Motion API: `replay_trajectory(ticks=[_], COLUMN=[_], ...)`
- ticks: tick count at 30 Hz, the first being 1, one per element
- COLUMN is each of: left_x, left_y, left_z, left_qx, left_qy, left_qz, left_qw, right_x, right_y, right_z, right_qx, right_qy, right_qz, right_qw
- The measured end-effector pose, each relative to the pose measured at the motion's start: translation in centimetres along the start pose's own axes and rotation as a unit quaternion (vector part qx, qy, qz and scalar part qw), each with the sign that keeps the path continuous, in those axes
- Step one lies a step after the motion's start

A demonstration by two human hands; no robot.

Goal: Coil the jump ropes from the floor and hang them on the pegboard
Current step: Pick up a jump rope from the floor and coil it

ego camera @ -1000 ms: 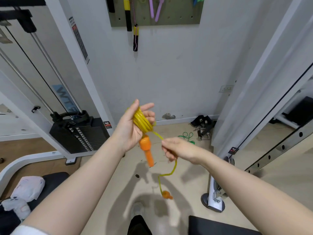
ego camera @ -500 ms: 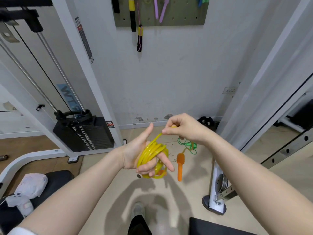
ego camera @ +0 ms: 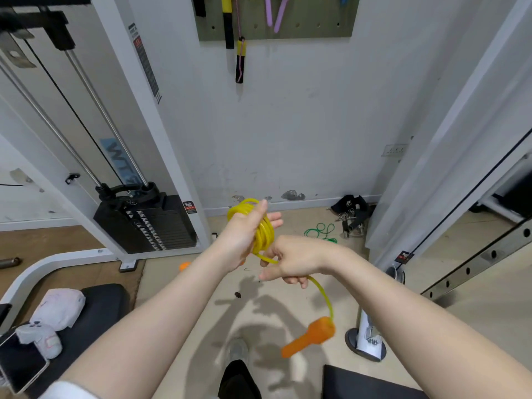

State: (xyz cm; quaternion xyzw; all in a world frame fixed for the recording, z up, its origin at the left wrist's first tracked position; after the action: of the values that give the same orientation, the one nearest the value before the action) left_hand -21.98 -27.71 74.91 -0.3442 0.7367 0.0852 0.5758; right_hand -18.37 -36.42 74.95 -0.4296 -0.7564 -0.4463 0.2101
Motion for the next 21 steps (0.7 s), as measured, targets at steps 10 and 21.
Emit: replay_trajectory(ticks=[10, 21], left_x=[1.5, -0.1], left_y=[-0.4, -3.9], left_z=[0.6, -6.0], left_qx=[0.106, 0.593], left_qy=[-0.044, 0.138], left_qz=[0.487, 0.003], left_qw=[0.866, 0.793], right_x=[0.1, -0.7], right_y=[4.1, 7.7], right_z=[-3.3, -2.5], right_qx=[0.013, -0.268], right_qy=[0.016, 0.145], right_qz=[0.010, 0.235], right_qw=[1.000, 0.923])
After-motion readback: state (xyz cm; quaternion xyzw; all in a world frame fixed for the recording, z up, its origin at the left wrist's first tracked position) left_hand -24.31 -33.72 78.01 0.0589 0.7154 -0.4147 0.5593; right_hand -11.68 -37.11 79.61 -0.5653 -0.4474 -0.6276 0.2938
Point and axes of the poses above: each hand's wrist, its own z-axis towards the middle knuckle, its own y-axis out of the back of the hand, x = y × z, the point moved 5 cm from there along z, towards the middle knuckle, and after that the axes turned 1 degree about y, right-handed, at the moved point
